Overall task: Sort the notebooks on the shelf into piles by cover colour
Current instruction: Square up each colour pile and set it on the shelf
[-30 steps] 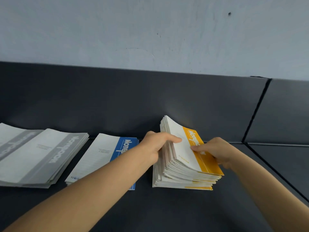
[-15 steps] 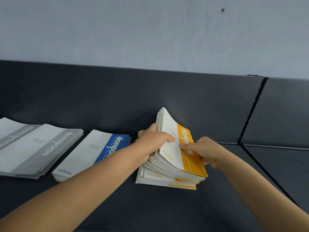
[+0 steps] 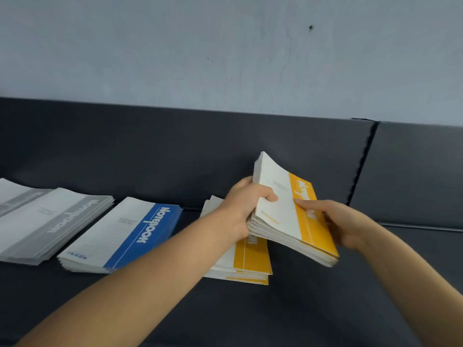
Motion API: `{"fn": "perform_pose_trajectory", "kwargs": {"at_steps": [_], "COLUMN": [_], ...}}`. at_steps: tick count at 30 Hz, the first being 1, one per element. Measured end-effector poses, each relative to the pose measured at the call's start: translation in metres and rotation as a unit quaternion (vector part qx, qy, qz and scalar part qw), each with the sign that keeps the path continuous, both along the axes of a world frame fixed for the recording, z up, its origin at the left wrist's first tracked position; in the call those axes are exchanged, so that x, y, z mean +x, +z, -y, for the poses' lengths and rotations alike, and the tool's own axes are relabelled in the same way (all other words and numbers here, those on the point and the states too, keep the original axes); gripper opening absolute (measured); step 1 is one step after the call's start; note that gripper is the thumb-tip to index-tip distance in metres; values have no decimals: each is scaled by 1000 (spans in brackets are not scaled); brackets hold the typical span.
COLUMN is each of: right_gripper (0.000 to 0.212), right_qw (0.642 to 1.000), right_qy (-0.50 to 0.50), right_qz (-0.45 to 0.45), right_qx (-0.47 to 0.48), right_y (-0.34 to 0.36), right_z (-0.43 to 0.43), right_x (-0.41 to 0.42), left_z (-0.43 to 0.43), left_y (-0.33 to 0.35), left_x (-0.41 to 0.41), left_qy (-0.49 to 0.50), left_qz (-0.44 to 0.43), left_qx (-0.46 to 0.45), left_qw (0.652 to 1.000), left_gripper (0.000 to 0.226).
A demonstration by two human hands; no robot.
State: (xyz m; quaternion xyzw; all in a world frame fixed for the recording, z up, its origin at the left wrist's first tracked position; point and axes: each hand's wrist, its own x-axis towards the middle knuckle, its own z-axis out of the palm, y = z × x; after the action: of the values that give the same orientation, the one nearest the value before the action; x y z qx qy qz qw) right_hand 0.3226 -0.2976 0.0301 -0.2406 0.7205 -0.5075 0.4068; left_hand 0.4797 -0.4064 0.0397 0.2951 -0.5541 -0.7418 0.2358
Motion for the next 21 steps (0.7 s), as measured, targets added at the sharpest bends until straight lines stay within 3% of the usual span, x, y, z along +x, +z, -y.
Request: {"fn": "perform_pose_trajectory", "kwargs": {"at_steps": [2, 5, 7, 10, 12, 18, 21], "right_gripper": [45, 33, 38, 53, 55, 57, 49], "right_qw": [1000, 996, 993, 990, 992, 997, 997], "right_qy": [-21, -86, -104, -117, -109, -38, -35], "right_qz": [15, -24, -39, -62, -62, -64, -61], "right_qx": [-1, 30, 47, 52, 36, 20, 11], "right_y": [5, -5, -21, -41, -48, -55, -56], "right_z": [-21, -47, -57, -60, -53, -14, -1], "right_x": [-18, -44, -58, -71, -70, -33, -21], "left_z": [-17, -35, -39, -36, -25, 1, 8], "left_y": [-7, -26, -35, -30, -26, -26, -32], "left_x": [-21, -46, -54, -44, -32, -2, 8], "left_qy": [-26, -51, -81, -96, -82, 11, -1], "left_qz": [6, 59, 102, 153, 167, 184, 219], "left_qx": [41, -1, -101, -276, -323, -321, -315], "left_qw": [999, 997, 986, 944, 928, 929, 924], "left_gripper": [42, 49, 55, 69, 70, 53, 50]}}
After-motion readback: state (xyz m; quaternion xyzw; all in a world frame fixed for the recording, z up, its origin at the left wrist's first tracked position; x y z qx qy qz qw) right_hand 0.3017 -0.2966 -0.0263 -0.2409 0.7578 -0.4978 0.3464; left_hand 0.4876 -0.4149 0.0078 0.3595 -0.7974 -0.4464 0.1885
